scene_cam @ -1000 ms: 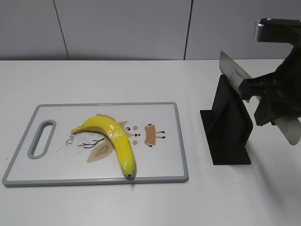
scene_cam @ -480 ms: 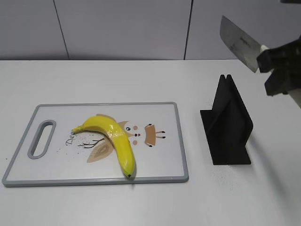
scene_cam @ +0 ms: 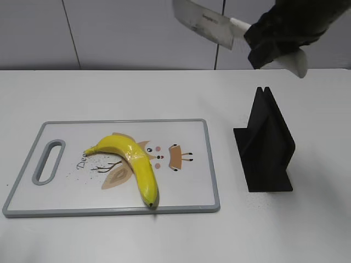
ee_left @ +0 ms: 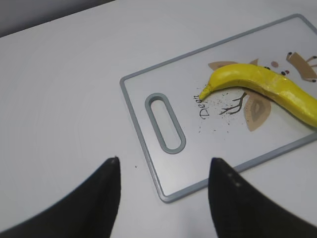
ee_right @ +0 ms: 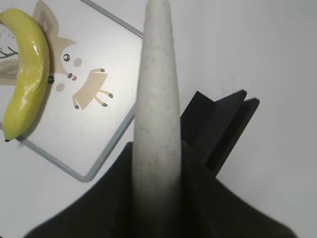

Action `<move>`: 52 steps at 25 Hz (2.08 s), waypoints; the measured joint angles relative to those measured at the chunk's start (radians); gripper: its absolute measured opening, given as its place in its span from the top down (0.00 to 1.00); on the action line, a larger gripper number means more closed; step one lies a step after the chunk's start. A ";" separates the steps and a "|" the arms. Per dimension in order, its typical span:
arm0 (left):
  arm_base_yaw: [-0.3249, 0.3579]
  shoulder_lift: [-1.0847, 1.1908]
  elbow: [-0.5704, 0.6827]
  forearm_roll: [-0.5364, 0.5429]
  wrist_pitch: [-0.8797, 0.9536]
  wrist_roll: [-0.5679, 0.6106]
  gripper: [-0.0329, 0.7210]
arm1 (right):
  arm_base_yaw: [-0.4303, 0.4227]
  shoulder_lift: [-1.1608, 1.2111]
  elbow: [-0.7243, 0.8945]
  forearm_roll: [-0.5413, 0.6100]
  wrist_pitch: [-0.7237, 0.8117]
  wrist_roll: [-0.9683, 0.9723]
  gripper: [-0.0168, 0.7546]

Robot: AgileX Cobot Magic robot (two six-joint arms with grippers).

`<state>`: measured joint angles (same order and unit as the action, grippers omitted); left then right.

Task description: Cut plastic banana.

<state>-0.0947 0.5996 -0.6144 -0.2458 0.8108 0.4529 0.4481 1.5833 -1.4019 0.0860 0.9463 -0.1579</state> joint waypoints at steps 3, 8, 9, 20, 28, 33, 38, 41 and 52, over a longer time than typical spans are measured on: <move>-0.001 0.168 -0.077 -0.051 -0.020 0.144 0.23 | 0.000 0.079 -0.056 0.031 0.021 -0.187 0.77; -0.064 0.414 -0.281 -0.096 0.025 0.324 0.23 | 0.000 0.188 -0.122 0.145 0.058 -0.537 0.77; -0.085 0.468 -0.328 -0.098 0.049 0.366 0.23 | 0.001 0.209 -0.132 0.161 0.059 -0.605 0.77; -0.240 0.864 -0.658 -0.117 0.243 0.709 0.23 | 0.001 0.322 -0.189 0.316 0.141 -1.078 0.77; -0.244 1.022 -0.663 -0.144 0.200 0.774 0.23 | 0.002 0.323 -0.191 0.403 0.161 -1.204 0.77; -0.244 1.069 -0.665 -0.146 0.183 0.775 0.51 | 0.002 0.323 -0.191 0.415 0.133 -1.223 0.77; -0.244 1.082 -0.665 -0.141 0.183 0.779 0.91 | 0.002 0.363 -0.194 0.419 0.102 -1.223 0.77; -0.244 1.086 -0.644 -0.140 0.158 0.785 0.94 | 0.002 0.413 -0.193 0.396 0.089 -1.221 0.77; -0.250 1.299 -0.462 -0.244 -0.094 0.806 0.93 | 0.010 0.624 -0.156 0.330 0.036 -1.173 0.76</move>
<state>-0.3446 1.8981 -1.0761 -0.4900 0.7165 1.2585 0.4579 2.2078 -1.5577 0.4160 0.9822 -1.3306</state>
